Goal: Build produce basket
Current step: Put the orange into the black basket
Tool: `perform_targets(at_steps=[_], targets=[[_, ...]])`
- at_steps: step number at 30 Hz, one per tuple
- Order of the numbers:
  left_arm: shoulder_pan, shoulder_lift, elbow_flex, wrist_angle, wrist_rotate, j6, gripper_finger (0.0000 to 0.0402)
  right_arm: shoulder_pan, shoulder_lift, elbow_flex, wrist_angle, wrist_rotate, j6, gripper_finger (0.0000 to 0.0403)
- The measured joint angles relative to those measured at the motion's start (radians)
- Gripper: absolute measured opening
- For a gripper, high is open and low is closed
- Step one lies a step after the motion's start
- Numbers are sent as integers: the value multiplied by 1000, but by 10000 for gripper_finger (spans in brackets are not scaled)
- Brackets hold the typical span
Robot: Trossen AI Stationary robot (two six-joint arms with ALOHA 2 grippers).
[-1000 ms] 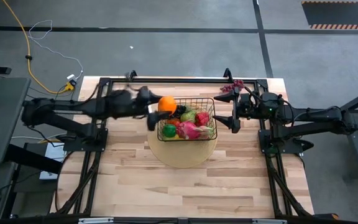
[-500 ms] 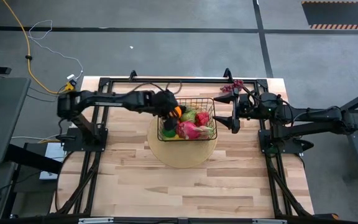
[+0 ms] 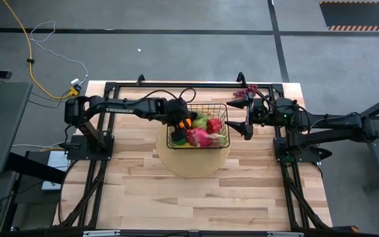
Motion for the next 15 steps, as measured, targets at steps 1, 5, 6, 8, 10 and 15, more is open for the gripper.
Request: perform_targets(at_steps=[1,5,6,8,10,15], targets=[[0,0,0,1,10,9,345,0,0,0,0,0,0,399],[0,0,0,0,30,6,347,0,0,0,0,0,0,399],[0,0,0,0,31,2,350,0,0,0,0,0,0,399],[0,0,0,0,31,-4,361,0,0,0,0,0,0,399],[0,0,1,-8,31,-4,379,0,0,0,0,0,0,399],[0,-1,62,-71,27,10,394,0,0,0,0,0,0,399]])
